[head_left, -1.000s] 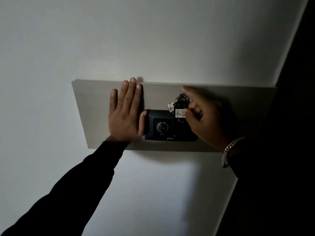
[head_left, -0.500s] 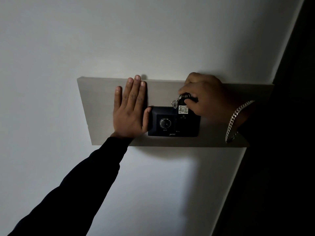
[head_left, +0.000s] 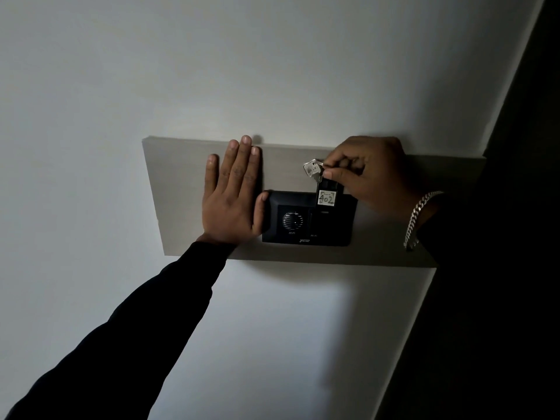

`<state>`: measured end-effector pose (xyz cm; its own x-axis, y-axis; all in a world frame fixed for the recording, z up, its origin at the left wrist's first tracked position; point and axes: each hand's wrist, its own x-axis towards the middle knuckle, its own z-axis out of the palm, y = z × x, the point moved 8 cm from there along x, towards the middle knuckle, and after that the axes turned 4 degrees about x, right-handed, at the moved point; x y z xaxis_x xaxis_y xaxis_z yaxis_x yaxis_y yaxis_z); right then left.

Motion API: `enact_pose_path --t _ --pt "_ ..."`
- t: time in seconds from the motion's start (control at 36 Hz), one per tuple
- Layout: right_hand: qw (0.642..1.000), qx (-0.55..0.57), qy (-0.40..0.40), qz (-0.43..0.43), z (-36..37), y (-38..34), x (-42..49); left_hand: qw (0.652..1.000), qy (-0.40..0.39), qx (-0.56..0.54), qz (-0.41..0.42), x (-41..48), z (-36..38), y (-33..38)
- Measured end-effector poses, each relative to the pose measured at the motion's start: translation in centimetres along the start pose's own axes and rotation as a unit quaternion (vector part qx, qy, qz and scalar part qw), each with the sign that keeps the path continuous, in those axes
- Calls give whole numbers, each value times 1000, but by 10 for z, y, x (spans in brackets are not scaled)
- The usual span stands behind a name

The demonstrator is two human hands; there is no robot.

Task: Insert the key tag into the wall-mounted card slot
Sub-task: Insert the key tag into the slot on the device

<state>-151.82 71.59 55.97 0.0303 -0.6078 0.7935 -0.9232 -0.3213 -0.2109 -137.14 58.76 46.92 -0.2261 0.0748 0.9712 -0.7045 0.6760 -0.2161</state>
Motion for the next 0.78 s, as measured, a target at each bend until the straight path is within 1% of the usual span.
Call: enact_pose_path --t 0.11,0.36,0.67,0.78 --pt "1000 -6 -14 -10 0 -2 0 1000 -4 7 1 0 0 1" --pt "999 -13 16 -37 -4 -4 -3 1000 -18 18 -2 0 2 0" --pt "998 -4 24 -52 1 -6 -17 999 -36 18 0 -1 3 1" --pt "997 3 49 -58 2 -3 -21 999 -48 17 0 0 4 0"
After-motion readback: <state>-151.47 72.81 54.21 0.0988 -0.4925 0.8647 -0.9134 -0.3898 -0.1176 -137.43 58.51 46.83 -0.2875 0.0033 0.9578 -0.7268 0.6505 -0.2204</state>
